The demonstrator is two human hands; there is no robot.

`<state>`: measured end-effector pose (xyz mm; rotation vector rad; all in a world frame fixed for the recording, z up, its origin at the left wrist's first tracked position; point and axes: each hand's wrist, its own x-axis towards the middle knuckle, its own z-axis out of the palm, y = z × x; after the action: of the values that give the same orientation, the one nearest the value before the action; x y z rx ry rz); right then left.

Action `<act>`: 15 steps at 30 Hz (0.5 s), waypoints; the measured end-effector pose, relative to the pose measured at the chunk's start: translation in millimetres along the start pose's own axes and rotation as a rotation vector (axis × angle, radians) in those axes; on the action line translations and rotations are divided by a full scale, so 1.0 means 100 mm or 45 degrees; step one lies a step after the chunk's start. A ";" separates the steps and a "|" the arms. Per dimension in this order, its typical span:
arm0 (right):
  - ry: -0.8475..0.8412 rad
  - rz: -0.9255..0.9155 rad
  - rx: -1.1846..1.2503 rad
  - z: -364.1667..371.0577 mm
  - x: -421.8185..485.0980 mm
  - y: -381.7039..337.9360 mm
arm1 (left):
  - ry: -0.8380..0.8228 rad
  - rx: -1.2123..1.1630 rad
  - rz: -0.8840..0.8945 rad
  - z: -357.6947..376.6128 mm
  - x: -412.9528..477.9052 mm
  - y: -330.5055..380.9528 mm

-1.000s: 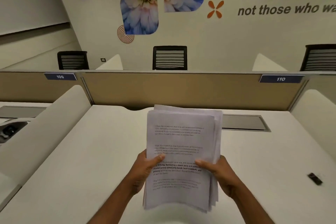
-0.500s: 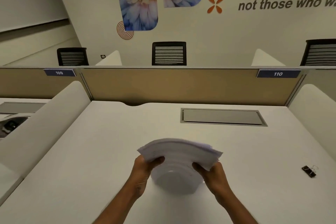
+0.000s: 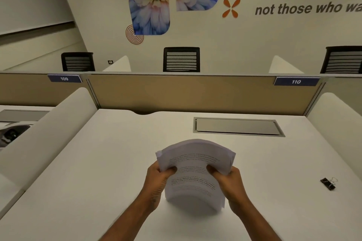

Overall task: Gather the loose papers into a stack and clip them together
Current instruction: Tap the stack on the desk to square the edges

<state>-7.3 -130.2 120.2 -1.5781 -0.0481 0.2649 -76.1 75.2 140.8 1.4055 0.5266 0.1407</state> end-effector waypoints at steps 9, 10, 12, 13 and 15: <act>0.069 -0.126 0.193 0.00 -0.16 -0.18 | 0.027 0.022 0.104 0.05 -0.07 0.09; 0.068 -0.135 0.206 -0.01 -0.16 -0.19 | 0.010 0.021 0.107 0.05 -0.08 0.11; 0.042 -0.151 0.214 0.02 -0.17 -0.21 | -0.015 0.028 0.118 0.08 -0.11 0.14; 0.035 -0.163 0.210 0.05 -0.18 -0.21 | -0.015 0.028 0.120 0.10 -0.12 0.15; 0.051 -0.204 0.187 0.11 -0.20 -0.23 | 0.005 0.020 0.123 0.12 -0.13 0.17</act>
<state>-25.9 -122.9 145.8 -1.4246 -0.1205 0.1088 -79.0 62.3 160.9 1.4472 0.4638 0.2176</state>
